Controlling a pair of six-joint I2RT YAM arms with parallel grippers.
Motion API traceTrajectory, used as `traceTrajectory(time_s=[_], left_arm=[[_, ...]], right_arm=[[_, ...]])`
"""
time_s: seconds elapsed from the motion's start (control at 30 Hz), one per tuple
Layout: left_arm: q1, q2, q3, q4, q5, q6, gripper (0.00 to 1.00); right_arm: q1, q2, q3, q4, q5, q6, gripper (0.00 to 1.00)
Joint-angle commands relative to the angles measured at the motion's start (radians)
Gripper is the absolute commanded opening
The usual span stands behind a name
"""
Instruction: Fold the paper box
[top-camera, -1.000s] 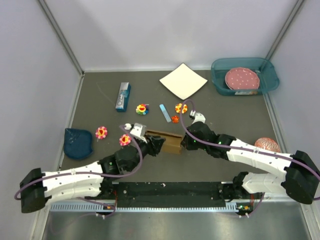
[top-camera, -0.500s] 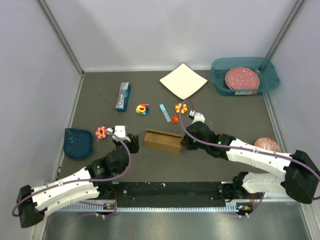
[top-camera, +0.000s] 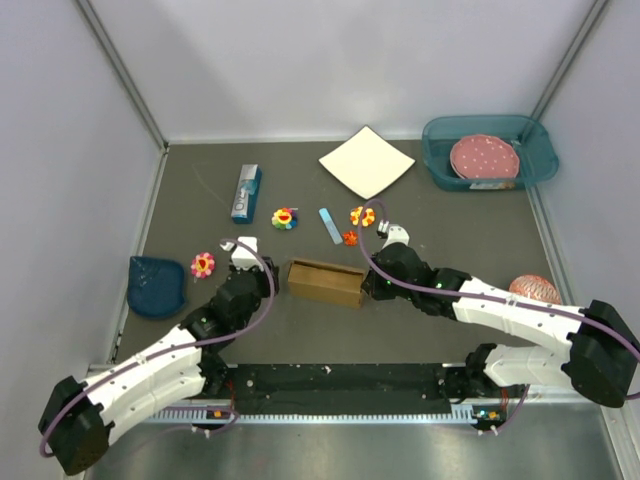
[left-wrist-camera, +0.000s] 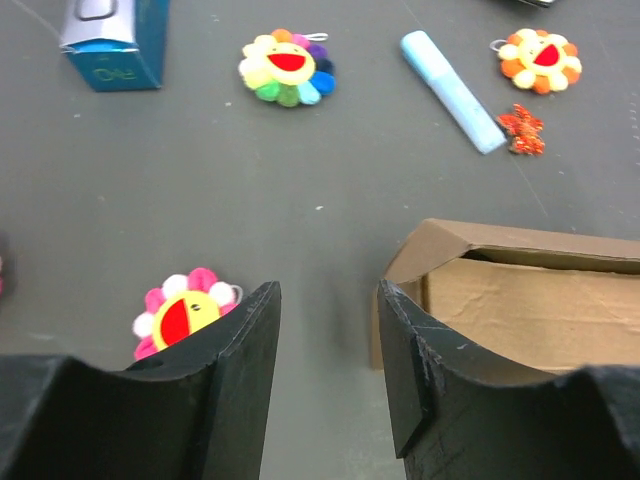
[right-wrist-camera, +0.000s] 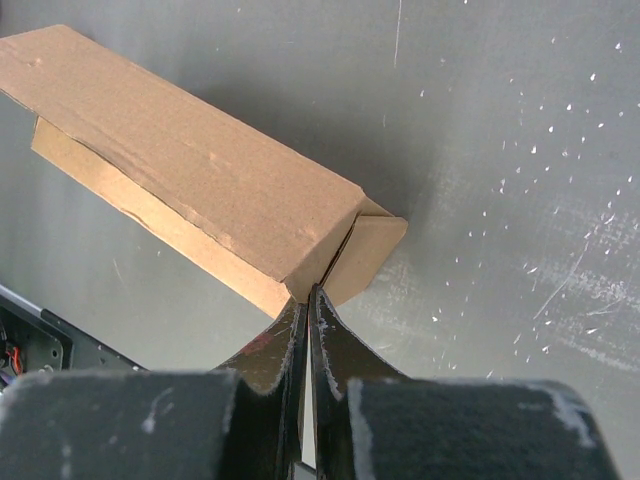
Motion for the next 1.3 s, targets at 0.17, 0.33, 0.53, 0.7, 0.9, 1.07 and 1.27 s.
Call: traceTrajectory(time_s=[0.17,0.33,0.53,0.7,0.9,1.07,1.27], left_arm=[[0.053,0.074,0.081,0.151,0.263,0.052,0.5],[0.062,0.117,0.091,0.163,0.292,0.055,0.48],[0.071,0.133,0.091,0.141,0.289,0.069,0.47],[0.093,0.155,0.094,0.136,0.268,0.076,0.47],[0.122,0.199,0.107,0.163,0.286,0.083,0.47],[0.127,0.23,0.113,0.188,0.317,0.073,0.36],[0.127,0.201,0.11,0.199,0.338,0.075,0.38]], right_arm=[[0.012,0.021,-0.032,-0.064,0.016,-0.03,0.0],[0.014,0.021,-0.031,-0.059,0.011,-0.032,0.0],[0.012,0.024,-0.031,-0.058,0.013,-0.035,0.0],[0.012,0.024,-0.029,-0.058,0.011,-0.036,0.0],[0.012,0.025,-0.031,-0.054,0.01,-0.035,0.0],[0.012,0.024,-0.034,-0.053,0.007,-0.035,0.0],[0.012,0.017,-0.041,-0.053,0.008,-0.033,0.0]])
